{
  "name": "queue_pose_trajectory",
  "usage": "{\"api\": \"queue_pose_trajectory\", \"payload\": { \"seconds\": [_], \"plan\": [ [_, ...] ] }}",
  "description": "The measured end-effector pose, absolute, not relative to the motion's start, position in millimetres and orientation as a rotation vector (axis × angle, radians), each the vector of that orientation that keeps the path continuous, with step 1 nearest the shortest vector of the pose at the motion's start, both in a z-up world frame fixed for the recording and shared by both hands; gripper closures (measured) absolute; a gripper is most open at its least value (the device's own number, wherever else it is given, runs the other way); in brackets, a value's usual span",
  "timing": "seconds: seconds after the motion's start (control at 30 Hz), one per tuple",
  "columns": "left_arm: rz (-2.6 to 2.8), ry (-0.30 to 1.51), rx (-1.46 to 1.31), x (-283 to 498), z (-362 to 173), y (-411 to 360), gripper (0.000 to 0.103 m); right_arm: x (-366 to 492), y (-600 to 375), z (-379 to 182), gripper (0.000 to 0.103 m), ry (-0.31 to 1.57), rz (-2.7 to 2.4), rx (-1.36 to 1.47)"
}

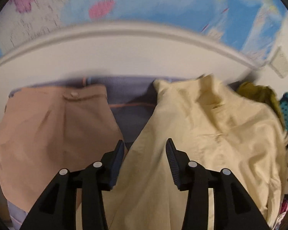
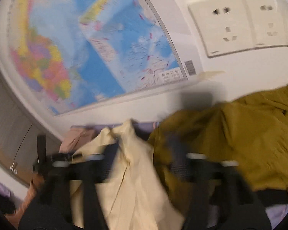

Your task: Fold large clothes

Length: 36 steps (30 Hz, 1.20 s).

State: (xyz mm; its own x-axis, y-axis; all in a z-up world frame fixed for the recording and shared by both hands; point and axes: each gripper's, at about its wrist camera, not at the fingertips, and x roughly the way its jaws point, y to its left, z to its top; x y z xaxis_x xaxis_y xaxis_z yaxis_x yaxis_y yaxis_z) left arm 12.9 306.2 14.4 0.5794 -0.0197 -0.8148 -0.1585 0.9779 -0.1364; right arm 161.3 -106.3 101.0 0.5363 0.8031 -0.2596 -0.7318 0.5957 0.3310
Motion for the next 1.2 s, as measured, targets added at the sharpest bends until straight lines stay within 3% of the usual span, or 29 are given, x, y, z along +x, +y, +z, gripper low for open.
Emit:
{"api": "queue_pose_trajectory", "payload": {
  "seconds": [0.07, 0.13, 0.33, 0.37, 0.4, 0.43, 0.47, 0.5, 0.6, 0.73, 0.8, 0.93, 1.0, 1.13, 1.2],
  "plan": [
    [0.066, 0.881, -0.165, -10.7, 32.1, 305.8, 0.043, 134.7, -129.9, 84.6, 0.025, 0.395, 0.915, 0.124],
    [0.050, 0.858, -0.129, -25.7, 42.7, 297.0, 0.043, 113.2, -154.6, 56.1, 0.014, 0.433, 0.931, 0.081],
    [0.046, 0.842, -0.038, -75.6, 41.2, 282.6, 0.039, 71.7, -203.2, -55.3, 0.014, 0.663, 0.929, 0.037],
    [0.044, 0.839, -0.039, -83.5, 40.4, 283.2, 0.039, 66.5, -209.6, -68.3, 0.019, 0.689, 0.946, 0.053],
    [0.045, 0.836, -0.047, -89.9, 38.9, 284.5, 0.039, 62.6, -211.6, -75.8, 0.039, 0.705, 0.960, 0.057],
    [0.048, 0.834, -0.053, -93.1, 35.3, 287.4, 0.039, 58.9, -212.4, -81.8, 0.051, 0.718, 0.969, 0.051],
    [0.057, 0.830, -0.061, -97.0, 32.3, 288.5, 0.039, 56.4, -211.6, -85.3, 0.080, 0.732, 0.964, 0.040],
    [0.061, 0.824, -0.068, -100.0, 32.1, 290.0, 0.039, 56.1, -211.4, -82.3, 0.098, 0.732, 0.952, 0.033],
    [0.089, 0.816, -0.095, -109.7, 35.1, 296.1, 0.038, 52.5, -217.2, -43.0, 0.100, 0.634, 0.846, -0.029],
    [0.112, 0.790, -0.084, -121.9, 42.6, 300.5, 0.038, 46.6, -234.1, 36.6, 0.099, 0.462, 0.751, -0.101],
    [0.116, 0.779, -0.079, -133.6, 44.6, 304.0, 0.037, 54.1, -226.3, 56.3, 0.091, 0.425, 0.688, -0.194],
    [0.110, 0.776, -0.062, -170.0, 36.7, 310.2, 0.036, 100.3, -220.7, 25.2, 0.077, 0.549, 0.577, -0.184],
    [0.084, 0.770, -0.072, -192.3, 33.6, 310.6, 0.036, 116.4, -223.0, -4.1, 0.055, 0.605, 0.547, -0.124],
    [0.021, 0.735, -0.039, -239.7, 31.3, 295.6, 0.024, 112.8, -236.0, -26.8, 0.041, 0.562, 0.557, 0.013],
    [-0.011, 0.728, -0.003, -258.2, 25.7, 280.8, 0.023, 100.3, -248.3, -30.2, 0.037, 0.499, 0.573, 0.104]
  ]
}}
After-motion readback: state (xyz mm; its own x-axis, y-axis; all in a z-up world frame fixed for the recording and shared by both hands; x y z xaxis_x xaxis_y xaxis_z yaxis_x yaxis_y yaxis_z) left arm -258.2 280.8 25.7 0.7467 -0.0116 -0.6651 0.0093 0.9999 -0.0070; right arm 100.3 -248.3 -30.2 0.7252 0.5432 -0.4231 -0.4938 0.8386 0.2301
